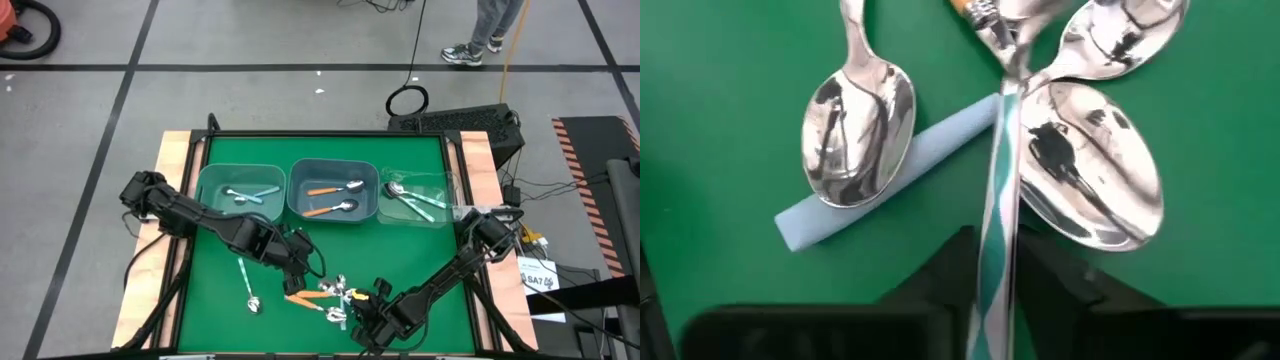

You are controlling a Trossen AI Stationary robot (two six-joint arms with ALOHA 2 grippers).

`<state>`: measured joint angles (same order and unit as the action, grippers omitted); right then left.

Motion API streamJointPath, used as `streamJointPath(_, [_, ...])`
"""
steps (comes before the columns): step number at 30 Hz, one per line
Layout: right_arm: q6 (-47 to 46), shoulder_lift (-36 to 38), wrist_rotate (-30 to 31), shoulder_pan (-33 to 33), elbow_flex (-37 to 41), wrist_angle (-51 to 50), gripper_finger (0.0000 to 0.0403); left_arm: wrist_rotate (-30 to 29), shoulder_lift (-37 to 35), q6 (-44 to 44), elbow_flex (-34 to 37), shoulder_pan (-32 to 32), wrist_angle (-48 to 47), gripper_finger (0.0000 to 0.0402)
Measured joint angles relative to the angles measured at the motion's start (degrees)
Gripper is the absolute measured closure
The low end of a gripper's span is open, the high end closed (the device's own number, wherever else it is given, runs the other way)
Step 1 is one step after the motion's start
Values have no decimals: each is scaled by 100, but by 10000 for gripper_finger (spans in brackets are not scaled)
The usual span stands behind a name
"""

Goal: Sort silverware by color (type)
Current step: Put the white spoon into the transparent bin

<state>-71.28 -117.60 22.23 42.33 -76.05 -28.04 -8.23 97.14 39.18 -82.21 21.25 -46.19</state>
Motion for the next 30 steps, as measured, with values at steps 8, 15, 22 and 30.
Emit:
streamJointPath(8, [-363,26,-124,-4,7,-193,372,0,0,205,0,122,5,231])
streamJointPath(15, [-298,423,-186,7,37,-375,372,-468,0,-124,-1,359,-1,231])
streamJointPath(22, [-135,1042,-145,-11,44,-852,372,-531,0,-291,-2,273,-55,231])
streamJointPath(30, [-128,2031,-325,-24,33,-1655,372,-535,-2,-419,-4,126,-51,231])
